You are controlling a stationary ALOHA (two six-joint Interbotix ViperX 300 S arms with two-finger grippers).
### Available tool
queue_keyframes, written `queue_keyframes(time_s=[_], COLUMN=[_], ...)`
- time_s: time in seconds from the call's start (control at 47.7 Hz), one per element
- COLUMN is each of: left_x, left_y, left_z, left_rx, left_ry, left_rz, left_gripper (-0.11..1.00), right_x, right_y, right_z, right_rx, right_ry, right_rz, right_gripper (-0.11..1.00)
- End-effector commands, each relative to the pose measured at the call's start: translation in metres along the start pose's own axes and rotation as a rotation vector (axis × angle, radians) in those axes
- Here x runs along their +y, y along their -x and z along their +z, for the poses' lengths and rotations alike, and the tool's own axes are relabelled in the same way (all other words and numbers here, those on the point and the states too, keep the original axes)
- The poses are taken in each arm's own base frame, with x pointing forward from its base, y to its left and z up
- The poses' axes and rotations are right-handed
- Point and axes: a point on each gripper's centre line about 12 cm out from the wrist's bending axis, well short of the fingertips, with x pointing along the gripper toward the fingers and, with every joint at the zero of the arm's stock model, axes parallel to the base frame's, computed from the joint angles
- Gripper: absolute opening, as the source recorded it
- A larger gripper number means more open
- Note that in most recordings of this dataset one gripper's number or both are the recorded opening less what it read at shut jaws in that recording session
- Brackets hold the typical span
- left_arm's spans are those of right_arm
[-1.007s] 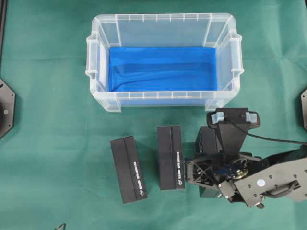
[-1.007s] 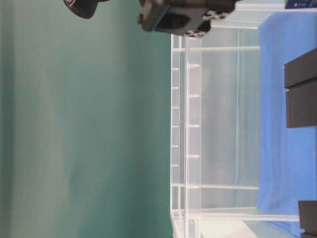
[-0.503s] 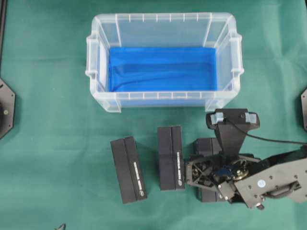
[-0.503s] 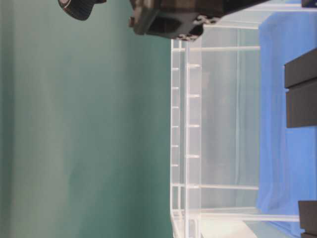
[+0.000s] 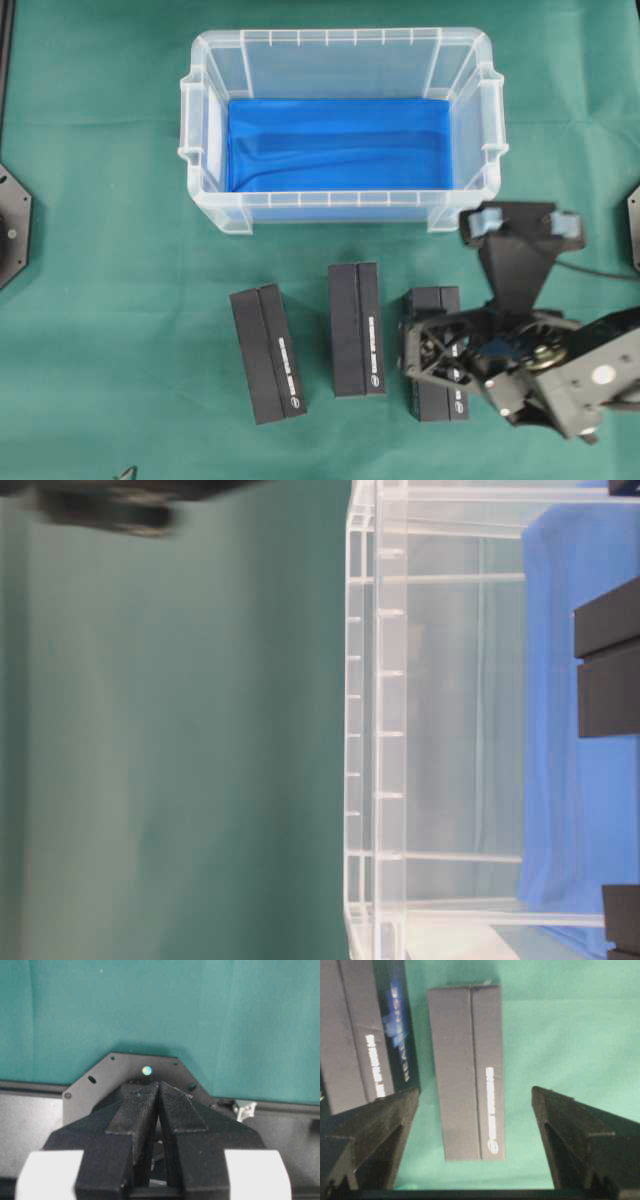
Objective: Take the box out of the case with the right arm.
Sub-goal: 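Set the box upright right of the other boxes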
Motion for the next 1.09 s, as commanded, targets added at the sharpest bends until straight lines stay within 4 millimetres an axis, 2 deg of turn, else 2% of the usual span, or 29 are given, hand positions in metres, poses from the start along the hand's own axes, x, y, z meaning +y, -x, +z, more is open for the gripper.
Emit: queue_keyframes(time_s=[0.0,0.126,0.252,1.069], left_x=[0.000,0.000,0.000,0.000], left_y=[0.002,0.002,0.002,0.003], left_z=[0.002,0.002,0.002,0.001], left_rx=[-0.008,-0.006,-0.008,-0.013], left_ry=[0.000,0.000,-0.001,-0.001], left_rz=[0.000,0.000,0.001,0.001], left_gripper=[0.00,0.00,0.00,0.00], right_x=[0.000,0.000,0.002,0.001], right_y=[0.040,0.063,0.075,0.074], right_z=[0.015,0.025,0.029,0.031], right_rx=[0.004,-0.026,-0.030,-0.033], right_ry=[-0.013,0.009,0.020,0.021], right_rz=[0.040,0.028,0.027,0.020], right_gripper=[0.89,0.89,0.89,0.89])
